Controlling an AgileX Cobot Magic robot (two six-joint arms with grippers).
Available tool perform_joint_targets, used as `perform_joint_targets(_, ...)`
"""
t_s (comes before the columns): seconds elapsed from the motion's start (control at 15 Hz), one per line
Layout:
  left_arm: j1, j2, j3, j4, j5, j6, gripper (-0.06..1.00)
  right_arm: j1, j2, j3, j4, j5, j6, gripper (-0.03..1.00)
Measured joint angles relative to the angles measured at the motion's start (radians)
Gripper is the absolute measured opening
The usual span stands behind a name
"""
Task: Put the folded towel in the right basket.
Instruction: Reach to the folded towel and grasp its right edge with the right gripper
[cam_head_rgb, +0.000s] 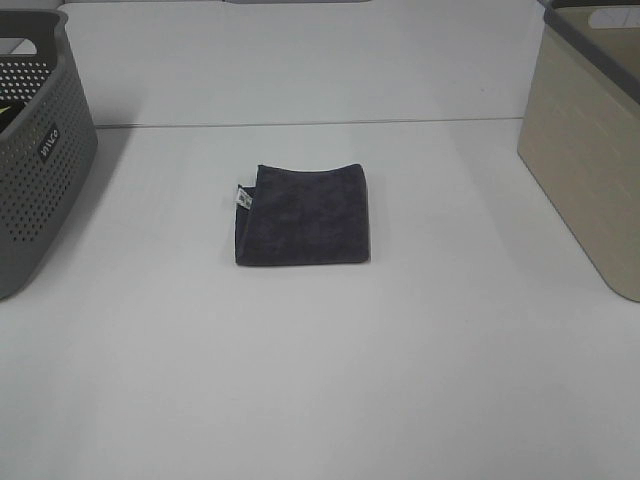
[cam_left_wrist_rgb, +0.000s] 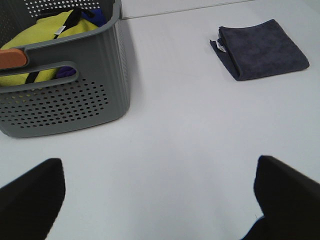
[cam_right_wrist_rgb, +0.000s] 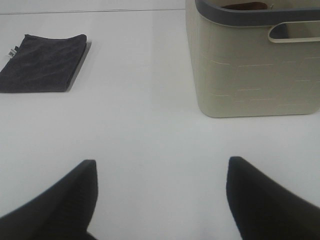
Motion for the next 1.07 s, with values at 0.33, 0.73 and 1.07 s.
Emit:
perform_joint_targets(0.33, 0.000, 0.000, 0.000, 0.000, 0.000, 0.000, 0.98, 0.000, 0.000, 0.000, 0.000, 0.000, 0.000, 0.69)
perform_joint_targets(0.73, 0.000, 0.000, 0.000, 0.000, 0.000, 0.000, 0.98, 0.000, 0.042, -0.018, 0.008, -0.054, 0.000, 0.69)
perform_joint_targets(1.07, 0.000, 0.000, 0.000, 0.000, 0.000, 0.000, 0.98, 0.000, 0.534, -0.205, 0.059, -0.332, -0.003, 0.69)
